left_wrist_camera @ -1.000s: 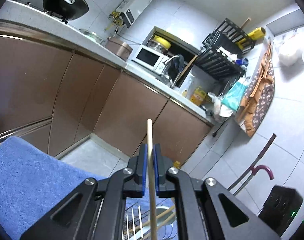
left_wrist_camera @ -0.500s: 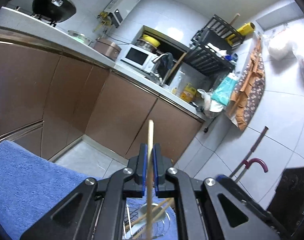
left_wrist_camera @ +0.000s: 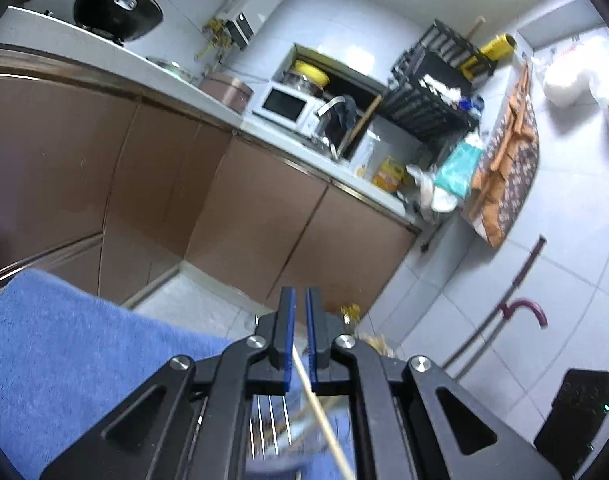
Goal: Organize utensils
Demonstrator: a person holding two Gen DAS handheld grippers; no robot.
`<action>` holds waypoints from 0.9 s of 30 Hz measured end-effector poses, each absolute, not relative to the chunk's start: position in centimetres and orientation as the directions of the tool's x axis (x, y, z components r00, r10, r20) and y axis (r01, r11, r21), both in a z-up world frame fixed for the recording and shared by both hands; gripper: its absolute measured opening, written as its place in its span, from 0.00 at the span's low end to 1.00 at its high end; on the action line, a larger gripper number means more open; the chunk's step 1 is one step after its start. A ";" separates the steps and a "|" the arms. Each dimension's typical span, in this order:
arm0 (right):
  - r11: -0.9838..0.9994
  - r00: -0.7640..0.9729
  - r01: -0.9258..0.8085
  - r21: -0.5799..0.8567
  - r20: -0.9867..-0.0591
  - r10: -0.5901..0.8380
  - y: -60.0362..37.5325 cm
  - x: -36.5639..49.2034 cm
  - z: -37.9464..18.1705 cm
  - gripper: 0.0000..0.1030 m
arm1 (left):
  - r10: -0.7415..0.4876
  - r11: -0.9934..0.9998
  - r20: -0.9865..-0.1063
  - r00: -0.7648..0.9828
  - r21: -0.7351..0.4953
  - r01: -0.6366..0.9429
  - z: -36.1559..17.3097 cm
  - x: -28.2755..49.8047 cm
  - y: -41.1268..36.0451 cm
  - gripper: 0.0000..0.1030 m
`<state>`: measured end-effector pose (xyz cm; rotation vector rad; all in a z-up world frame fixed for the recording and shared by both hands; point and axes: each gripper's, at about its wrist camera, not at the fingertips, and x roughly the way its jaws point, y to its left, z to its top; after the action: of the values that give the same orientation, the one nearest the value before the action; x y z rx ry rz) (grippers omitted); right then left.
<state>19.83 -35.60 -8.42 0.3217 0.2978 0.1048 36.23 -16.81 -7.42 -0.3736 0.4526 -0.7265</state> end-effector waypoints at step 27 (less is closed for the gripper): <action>0.817 0.900 -0.034 0.576 -0.338 0.276 -39.6 16.5 -15.6 0.31 | -0.598 0.777 -0.754 0.272 -0.462 0.428 -9.4 38.8 -23.5 0.23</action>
<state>16.50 -39.60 -15.58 0.5957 0.4249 0.1705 38.79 -23.54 -9.41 -0.1793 1.0954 -0.6954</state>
